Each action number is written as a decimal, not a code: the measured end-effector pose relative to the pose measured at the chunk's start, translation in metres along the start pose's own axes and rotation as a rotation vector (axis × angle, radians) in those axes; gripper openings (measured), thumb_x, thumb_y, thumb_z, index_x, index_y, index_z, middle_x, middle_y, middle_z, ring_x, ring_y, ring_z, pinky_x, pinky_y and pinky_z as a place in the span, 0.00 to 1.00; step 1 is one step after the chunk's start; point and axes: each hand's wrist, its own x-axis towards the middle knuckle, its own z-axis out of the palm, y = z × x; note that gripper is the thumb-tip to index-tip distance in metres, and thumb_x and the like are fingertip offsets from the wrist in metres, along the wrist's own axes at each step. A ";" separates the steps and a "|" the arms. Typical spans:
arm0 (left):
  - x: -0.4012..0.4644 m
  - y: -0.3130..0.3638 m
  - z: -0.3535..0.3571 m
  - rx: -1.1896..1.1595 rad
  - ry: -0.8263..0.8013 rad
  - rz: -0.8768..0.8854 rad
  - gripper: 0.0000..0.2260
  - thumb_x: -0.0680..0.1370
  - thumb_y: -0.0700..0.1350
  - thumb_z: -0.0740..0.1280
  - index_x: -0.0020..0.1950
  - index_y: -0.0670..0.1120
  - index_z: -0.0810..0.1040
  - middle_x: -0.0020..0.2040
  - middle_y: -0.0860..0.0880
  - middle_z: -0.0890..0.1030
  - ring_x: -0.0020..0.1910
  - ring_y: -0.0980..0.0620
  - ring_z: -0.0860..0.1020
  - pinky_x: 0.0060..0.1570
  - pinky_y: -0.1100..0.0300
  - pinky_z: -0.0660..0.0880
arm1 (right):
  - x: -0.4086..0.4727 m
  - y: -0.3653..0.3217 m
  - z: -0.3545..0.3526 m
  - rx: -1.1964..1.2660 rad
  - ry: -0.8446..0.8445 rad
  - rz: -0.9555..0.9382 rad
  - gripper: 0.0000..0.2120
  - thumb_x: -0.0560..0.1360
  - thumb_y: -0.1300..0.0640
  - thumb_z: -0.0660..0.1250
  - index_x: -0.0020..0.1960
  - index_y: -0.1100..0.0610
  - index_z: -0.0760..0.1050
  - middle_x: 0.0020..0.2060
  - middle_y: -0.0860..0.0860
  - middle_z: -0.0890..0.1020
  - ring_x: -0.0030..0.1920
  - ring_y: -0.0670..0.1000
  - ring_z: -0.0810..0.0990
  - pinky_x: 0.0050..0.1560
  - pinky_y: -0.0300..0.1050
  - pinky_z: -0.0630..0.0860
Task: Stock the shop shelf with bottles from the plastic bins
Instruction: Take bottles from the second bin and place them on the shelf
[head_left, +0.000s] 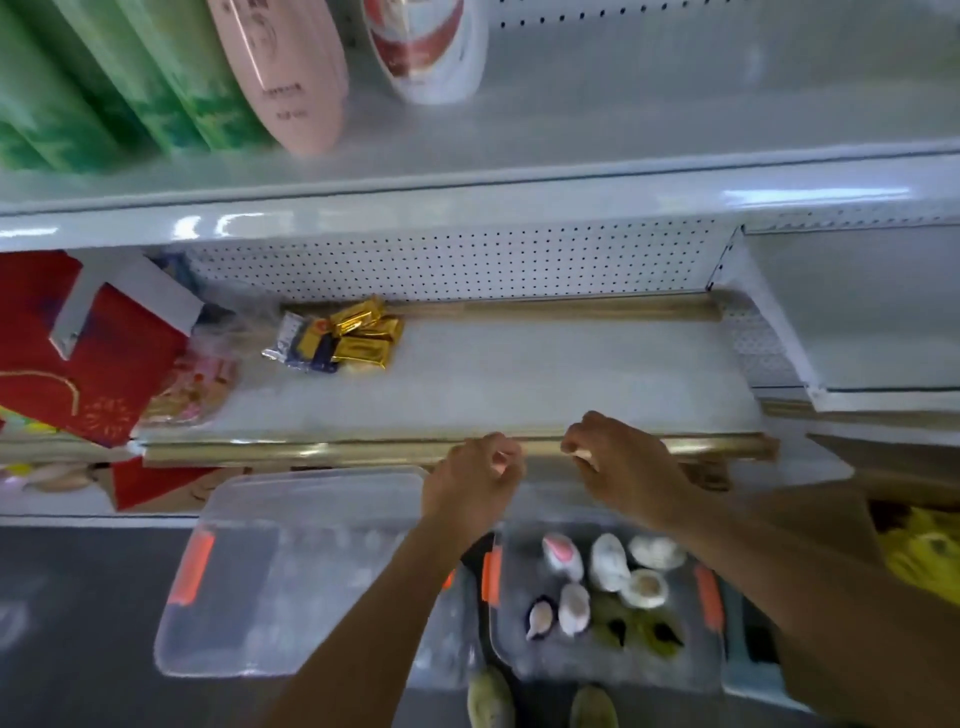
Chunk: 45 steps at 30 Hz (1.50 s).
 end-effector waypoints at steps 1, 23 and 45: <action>0.002 -0.007 0.012 -0.005 -0.030 -0.015 0.07 0.77 0.53 0.64 0.54 0.58 0.78 0.51 0.55 0.83 0.51 0.52 0.81 0.53 0.54 0.77 | -0.001 0.006 0.013 0.000 -0.037 0.018 0.09 0.78 0.57 0.59 0.55 0.54 0.76 0.51 0.51 0.76 0.52 0.53 0.79 0.48 0.48 0.76; 0.099 -0.165 0.298 -0.017 -0.447 -0.133 0.17 0.82 0.40 0.55 0.71 0.48 0.68 0.66 0.46 0.75 0.60 0.47 0.77 0.55 0.60 0.71 | 0.025 0.104 0.356 0.274 -0.443 0.569 0.24 0.76 0.57 0.65 0.69 0.61 0.64 0.60 0.58 0.76 0.59 0.56 0.77 0.56 0.48 0.76; 0.142 -0.179 0.343 -0.350 -0.466 -0.341 0.04 0.74 0.37 0.70 0.43 0.45 0.84 0.40 0.44 0.85 0.42 0.48 0.84 0.52 0.52 0.80 | 0.041 0.121 0.422 0.411 -0.186 0.621 0.26 0.74 0.48 0.71 0.69 0.53 0.70 0.54 0.51 0.83 0.56 0.54 0.82 0.54 0.47 0.79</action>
